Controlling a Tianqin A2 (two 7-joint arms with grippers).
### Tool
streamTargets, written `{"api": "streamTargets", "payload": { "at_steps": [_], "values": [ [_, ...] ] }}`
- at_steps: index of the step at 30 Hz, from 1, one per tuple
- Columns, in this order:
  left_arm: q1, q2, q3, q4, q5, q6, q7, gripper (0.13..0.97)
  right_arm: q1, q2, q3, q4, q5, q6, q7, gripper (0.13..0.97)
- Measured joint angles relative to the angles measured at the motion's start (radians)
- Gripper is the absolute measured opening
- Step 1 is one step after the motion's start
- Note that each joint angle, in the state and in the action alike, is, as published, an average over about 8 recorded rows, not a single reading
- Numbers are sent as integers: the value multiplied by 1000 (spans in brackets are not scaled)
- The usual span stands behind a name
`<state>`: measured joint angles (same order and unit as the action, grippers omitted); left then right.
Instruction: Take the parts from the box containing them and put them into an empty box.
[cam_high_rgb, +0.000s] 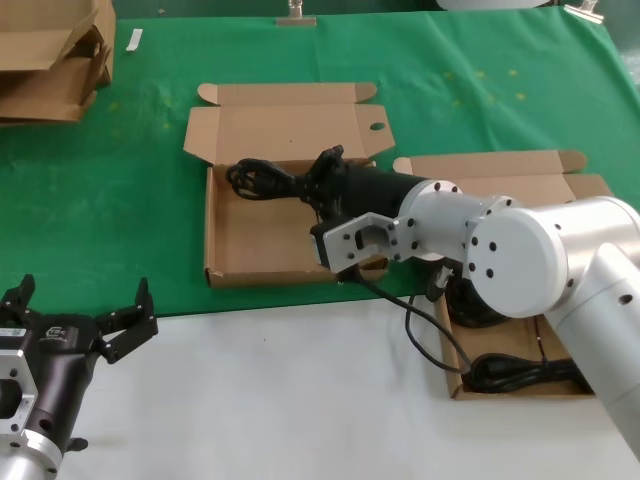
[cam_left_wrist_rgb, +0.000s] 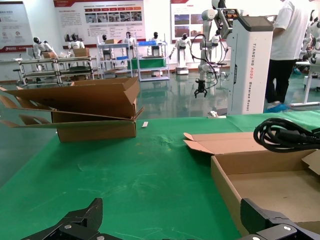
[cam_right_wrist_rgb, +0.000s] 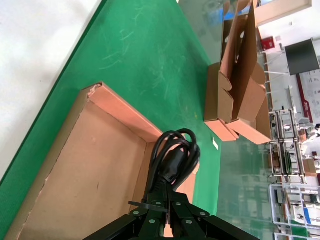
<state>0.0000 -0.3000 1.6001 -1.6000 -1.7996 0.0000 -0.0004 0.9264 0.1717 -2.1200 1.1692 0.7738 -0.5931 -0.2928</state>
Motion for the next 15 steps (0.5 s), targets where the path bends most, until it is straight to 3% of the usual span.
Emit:
{"api": "streamTargets", "payload": {
  "at_steps": [15],
  "values": [
    [0,0,0,0,0,0,0,966,-15,41,11,24,74,9,-24,206]
  ]
}}
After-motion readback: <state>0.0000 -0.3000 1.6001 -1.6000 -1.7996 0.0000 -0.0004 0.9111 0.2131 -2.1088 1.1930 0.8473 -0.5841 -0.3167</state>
